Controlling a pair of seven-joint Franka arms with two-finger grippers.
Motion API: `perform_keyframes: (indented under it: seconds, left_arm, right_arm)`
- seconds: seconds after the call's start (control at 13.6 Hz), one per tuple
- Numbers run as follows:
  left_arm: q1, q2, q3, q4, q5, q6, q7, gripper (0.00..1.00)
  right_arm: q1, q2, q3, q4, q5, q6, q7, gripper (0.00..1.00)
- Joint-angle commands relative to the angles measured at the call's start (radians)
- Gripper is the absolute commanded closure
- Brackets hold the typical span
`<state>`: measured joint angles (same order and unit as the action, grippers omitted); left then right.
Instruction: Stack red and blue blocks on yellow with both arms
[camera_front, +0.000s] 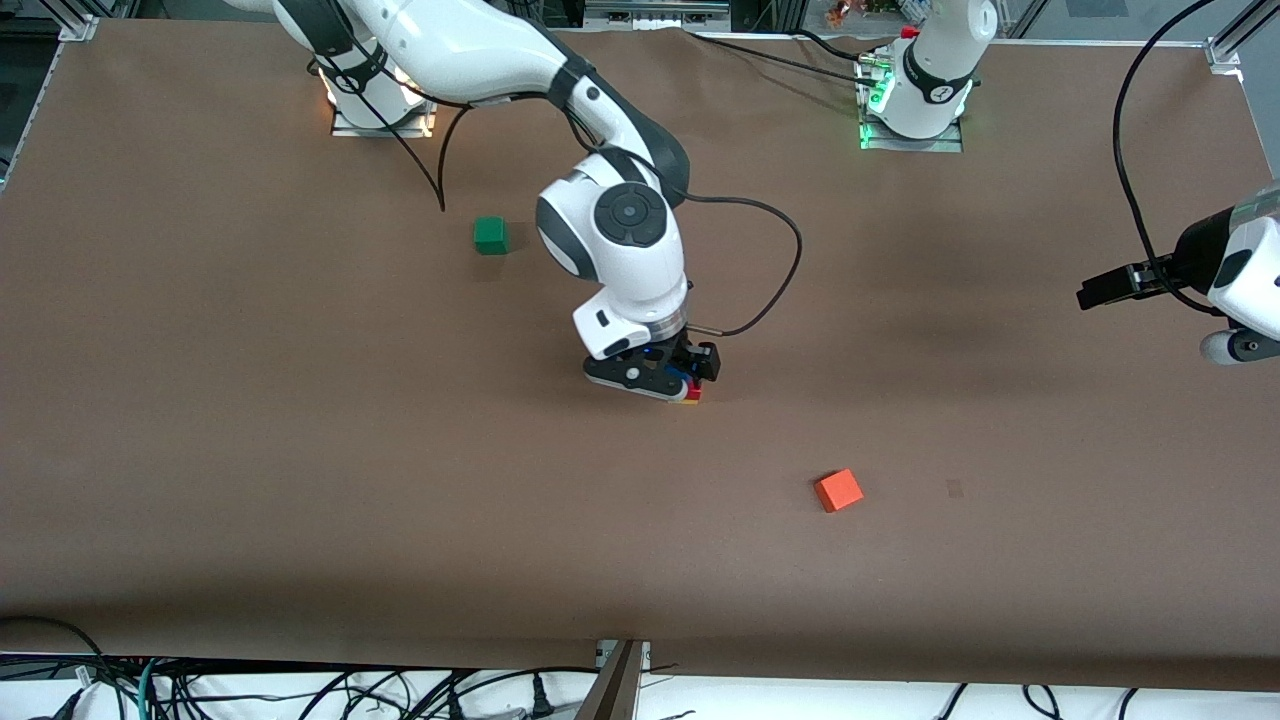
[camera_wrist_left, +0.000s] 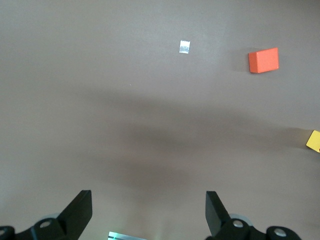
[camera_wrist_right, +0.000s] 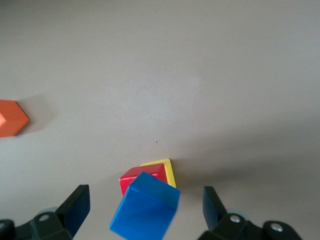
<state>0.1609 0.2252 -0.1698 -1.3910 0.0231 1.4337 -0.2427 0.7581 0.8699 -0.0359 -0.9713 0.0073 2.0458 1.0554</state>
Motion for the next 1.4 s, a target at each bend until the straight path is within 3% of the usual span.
perform_keyframes:
  seconds: [0.0, 0.22, 0.37, 0.51, 0.88, 1.03, 1.18, 1.32]
  left_arm:
    - [0.009, -0.006, 0.0, -0.006, -0.025, 0.01, 0.013, 0.0]
    - [0.009, -0.006, 0.0, -0.006, -0.025, 0.01, 0.014, 0.0]
    - [0.009, -0.006, 0.0, -0.006, -0.025, 0.01, 0.014, 0.0]
    - [0.009, -0.006, 0.0, -0.006, -0.023, 0.01, 0.014, 0.0]
    - [0.008, -0.006, 0.0, -0.006, -0.022, 0.01, 0.014, 0.0]
    - [0.009, -0.006, 0.0, -0.006, -0.02, 0.01, 0.016, 0.0]
    - [0.009, -0.006, 0.0, -0.006, -0.02, 0.01, 0.023, 0.0]
    - [0.009, -0.006, 0.0, -0.006, -0.018, 0.01, 0.052, 0.0]
  right_arm:
    - [-0.057, -0.112, 0.008, -0.015, 0.031, -0.129, -0.055, 0.0]
    - [-0.127, -0.23, -0.001, -0.062, 0.036, -0.273, -0.207, 0.0]
    - [-0.195, -0.326, -0.006, -0.127, 0.113, -0.341, -0.279, 0.0]
    - [-0.258, -0.461, -0.016, -0.278, 0.174, -0.342, -0.381, 0.0]
    - [-0.261, -0.802, -0.174, -0.665, 0.177, -0.345, -0.575, 0.0]
    - [-0.263, -0.867, -0.213, -0.73, 0.166, -0.361, -0.638, 0.0]
    - [-0.263, -0.87, -0.255, -0.722, 0.134, -0.4, -0.727, 0.0]
    - [-0.345, -0.867, -0.222, -0.724, 0.091, -0.408, -0.816, 0.0]
